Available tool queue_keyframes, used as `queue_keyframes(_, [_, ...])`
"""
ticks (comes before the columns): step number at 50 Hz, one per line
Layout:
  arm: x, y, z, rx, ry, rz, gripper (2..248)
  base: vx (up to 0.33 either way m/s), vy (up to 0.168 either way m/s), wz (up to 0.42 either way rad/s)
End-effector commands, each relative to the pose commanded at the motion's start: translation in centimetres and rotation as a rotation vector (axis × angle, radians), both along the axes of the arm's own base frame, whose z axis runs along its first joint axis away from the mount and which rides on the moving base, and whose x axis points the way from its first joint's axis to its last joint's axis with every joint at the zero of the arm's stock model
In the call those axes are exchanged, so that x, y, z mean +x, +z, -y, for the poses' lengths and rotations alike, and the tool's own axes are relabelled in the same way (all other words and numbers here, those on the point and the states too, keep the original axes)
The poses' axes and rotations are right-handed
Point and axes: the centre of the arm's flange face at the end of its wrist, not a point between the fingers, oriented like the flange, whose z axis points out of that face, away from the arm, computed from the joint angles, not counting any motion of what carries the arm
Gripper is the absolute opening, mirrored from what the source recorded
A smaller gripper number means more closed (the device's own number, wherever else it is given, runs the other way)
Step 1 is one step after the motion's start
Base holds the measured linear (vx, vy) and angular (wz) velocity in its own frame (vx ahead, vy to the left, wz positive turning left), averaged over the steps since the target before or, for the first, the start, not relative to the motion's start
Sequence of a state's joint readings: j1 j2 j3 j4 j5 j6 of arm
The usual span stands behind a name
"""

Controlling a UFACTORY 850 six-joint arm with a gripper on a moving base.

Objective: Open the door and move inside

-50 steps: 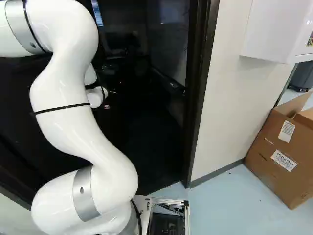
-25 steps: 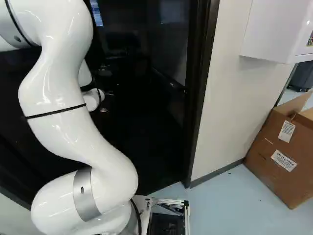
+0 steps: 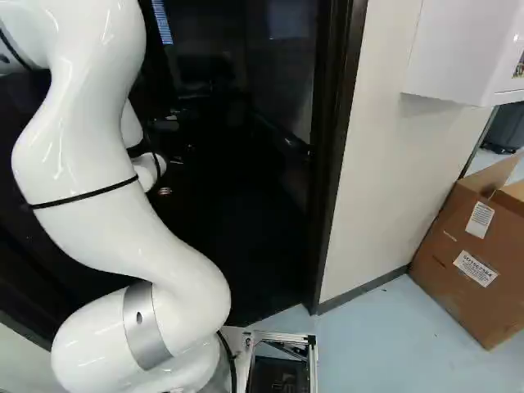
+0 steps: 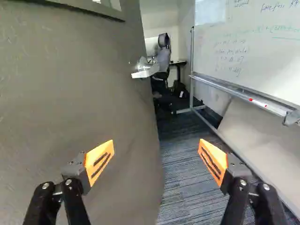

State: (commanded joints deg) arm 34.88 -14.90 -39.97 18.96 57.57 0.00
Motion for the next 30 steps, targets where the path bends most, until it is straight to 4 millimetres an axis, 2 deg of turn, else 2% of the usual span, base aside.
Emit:
queue_keyframes(15, [-0.2, 0.0, -0.6, 0.001, 0.011, 0.000, 247, 0.000, 0.000, 0.000])
queue_keyframes(30, [0.7, -0.1, -1.6, 0.005, 0.015, 0.004, 247, 0.000, 0.000, 0.000])
